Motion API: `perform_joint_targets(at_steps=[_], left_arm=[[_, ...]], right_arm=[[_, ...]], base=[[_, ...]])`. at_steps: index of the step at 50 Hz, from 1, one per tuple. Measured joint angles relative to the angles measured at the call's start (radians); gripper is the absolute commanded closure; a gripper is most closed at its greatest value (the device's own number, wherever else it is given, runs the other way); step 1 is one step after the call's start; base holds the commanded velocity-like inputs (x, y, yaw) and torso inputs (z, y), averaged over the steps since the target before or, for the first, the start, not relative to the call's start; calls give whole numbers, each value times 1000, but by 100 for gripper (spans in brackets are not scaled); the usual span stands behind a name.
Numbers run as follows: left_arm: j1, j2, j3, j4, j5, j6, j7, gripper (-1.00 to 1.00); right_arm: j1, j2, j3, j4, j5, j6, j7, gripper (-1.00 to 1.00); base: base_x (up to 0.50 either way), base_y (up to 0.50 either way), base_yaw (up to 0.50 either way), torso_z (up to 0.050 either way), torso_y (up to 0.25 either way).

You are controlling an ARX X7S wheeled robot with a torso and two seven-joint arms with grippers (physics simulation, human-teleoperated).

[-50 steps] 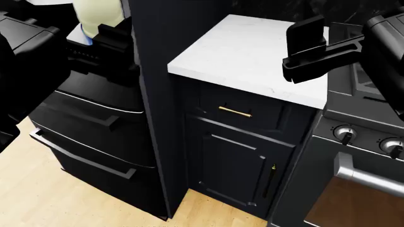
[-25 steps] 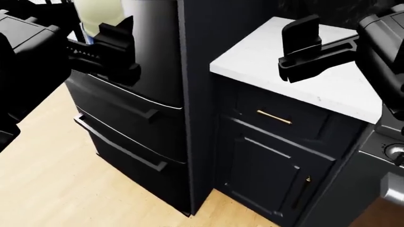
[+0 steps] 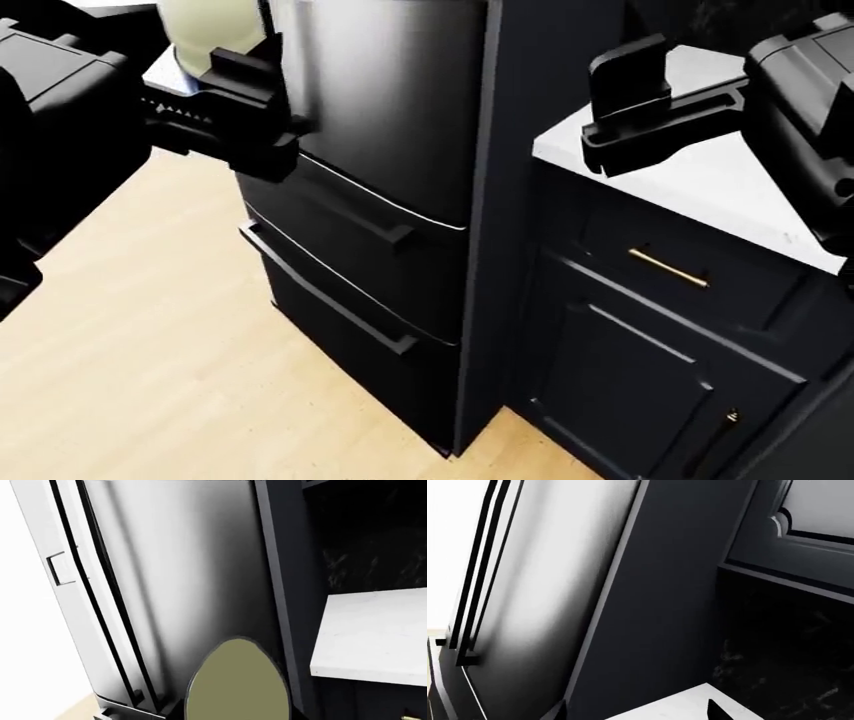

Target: Move the drinks to the dining counter.

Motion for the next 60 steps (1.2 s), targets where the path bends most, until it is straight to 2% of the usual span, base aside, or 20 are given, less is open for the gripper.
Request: perform_joint_targets(at_steps=[60], left_arm=[[-14, -1, -9, -5, 3, 9, 4, 100]], right_arm=[[-8, 25, 23, -22, 7, -14, -10, -100]], base=[[0, 0, 500, 0, 1]])
